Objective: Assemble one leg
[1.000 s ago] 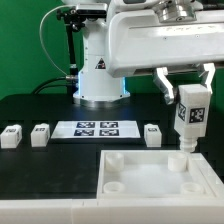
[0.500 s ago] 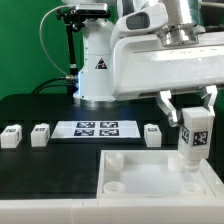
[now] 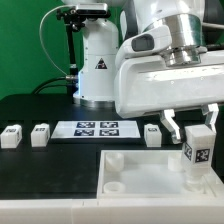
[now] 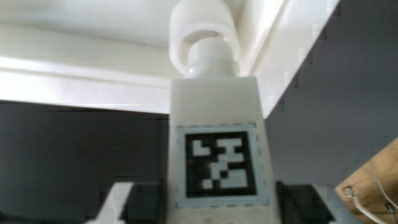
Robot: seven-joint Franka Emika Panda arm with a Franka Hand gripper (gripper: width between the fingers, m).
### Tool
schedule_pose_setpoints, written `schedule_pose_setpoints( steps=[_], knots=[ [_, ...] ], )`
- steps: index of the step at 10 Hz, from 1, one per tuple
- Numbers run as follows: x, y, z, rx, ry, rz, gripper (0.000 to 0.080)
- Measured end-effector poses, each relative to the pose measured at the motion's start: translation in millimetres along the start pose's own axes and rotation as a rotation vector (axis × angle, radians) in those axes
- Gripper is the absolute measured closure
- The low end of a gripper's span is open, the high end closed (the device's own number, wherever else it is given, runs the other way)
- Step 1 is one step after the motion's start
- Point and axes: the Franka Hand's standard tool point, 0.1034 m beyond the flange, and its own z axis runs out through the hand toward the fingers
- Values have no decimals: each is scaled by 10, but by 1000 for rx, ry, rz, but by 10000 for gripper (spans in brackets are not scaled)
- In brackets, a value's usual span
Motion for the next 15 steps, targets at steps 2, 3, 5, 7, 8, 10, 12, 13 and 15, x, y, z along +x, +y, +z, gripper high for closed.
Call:
schedule_pose_setpoints(
  steps=[2, 3, 5, 7, 8, 10, 12, 13, 15],
  knots=[
    [-7, 5, 23, -1, 6, 1, 506],
    [-39, -8, 53, 1, 4, 1, 506],
    [-85, -38, 93, 3, 0, -1, 506],
    [-85, -38, 93, 3, 0, -2, 418],
    [-86, -38, 93, 3, 0, -2, 284],
    [-85, -38, 93, 3, 0, -2, 158],
    [-85, -38, 93, 3, 0, -2, 151],
    [-86, -38, 93, 3, 0, -2, 151],
    [-83, -38, 92, 4, -3, -2, 151]
  ],
)
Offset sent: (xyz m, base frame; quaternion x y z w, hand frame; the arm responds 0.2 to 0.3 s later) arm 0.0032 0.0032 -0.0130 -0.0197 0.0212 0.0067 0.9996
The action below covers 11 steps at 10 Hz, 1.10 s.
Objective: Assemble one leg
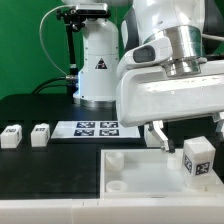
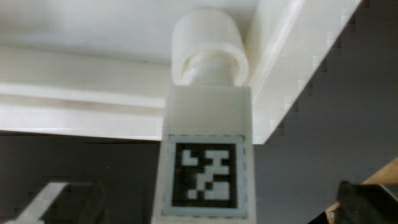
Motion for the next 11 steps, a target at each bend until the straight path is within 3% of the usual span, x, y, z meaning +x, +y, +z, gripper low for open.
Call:
schedule_pose_setpoints(
  steps=[2, 4, 6, 9, 11],
  knots=[
    [152, -11, -87, 7, -45, -2, 151],
    [303, 5, -74, 15, -105, 0, 151],
    [251, -1, -26, 35, -279, 3, 151],
    [140, 37, 7, 80, -644, 16, 151],
    [140, 21, 30, 85, -689, 30, 151]
  ],
)
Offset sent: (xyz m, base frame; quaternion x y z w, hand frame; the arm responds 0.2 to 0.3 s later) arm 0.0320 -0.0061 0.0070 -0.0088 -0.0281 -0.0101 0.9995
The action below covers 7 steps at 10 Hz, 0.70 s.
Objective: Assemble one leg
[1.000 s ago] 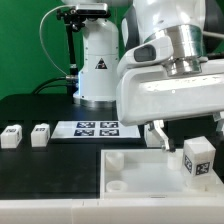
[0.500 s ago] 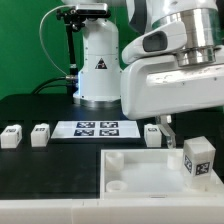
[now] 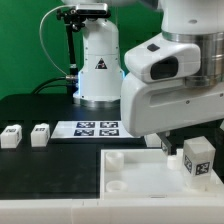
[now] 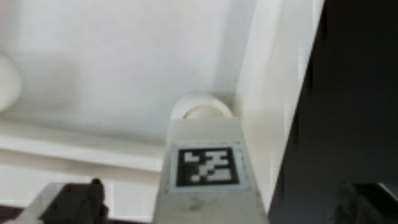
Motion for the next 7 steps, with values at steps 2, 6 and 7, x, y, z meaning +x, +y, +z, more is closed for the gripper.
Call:
schedule_pose_setpoints(
  steps=[2, 6, 7],
  knots=[
    [2, 2, 3, 0, 2, 32, 245],
    [8, -3, 12, -1, 11, 417, 509],
    [-10, -13, 14, -3, 55, 578, 509]
  ],
)
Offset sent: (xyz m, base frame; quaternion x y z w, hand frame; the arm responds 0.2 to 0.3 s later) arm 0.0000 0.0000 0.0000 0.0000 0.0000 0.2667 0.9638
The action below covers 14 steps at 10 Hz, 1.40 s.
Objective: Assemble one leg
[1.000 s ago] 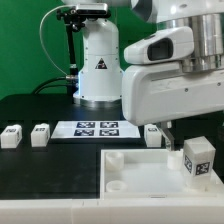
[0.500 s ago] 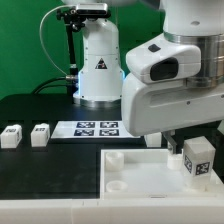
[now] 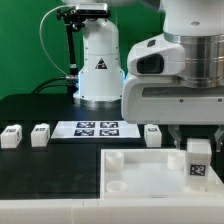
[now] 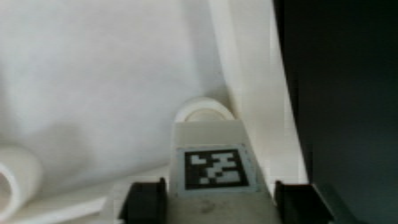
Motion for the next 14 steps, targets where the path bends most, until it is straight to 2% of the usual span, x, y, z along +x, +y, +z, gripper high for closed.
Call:
schedule_pose_setpoints(
  steps=[3, 4, 6, 7, 8, 9, 10, 11, 12, 13, 14],
  knots=[
    [-59, -24, 8, 56, 82, 412, 509],
    [-68, -53, 13, 72, 81, 487, 509],
    [-80, -99, 33, 119, 62, 749, 509],
    [-90, -121, 36, 124, 57, 807, 509],
    [-87, -140, 38, 140, 46, 903, 509],
    [-92, -142, 41, 140, 45, 881, 509],
    [-95, -146, 43, 140, 44, 872, 427],
    [-95, -147, 44, 138, 48, 820, 293],
    [-102, -135, 46, 130, 44, 788, 293],
    [-134, -66, 48, 78, 15, 599, 182],
    [-135, -60, 21, 39, 28, 406, 160]
  ],
)
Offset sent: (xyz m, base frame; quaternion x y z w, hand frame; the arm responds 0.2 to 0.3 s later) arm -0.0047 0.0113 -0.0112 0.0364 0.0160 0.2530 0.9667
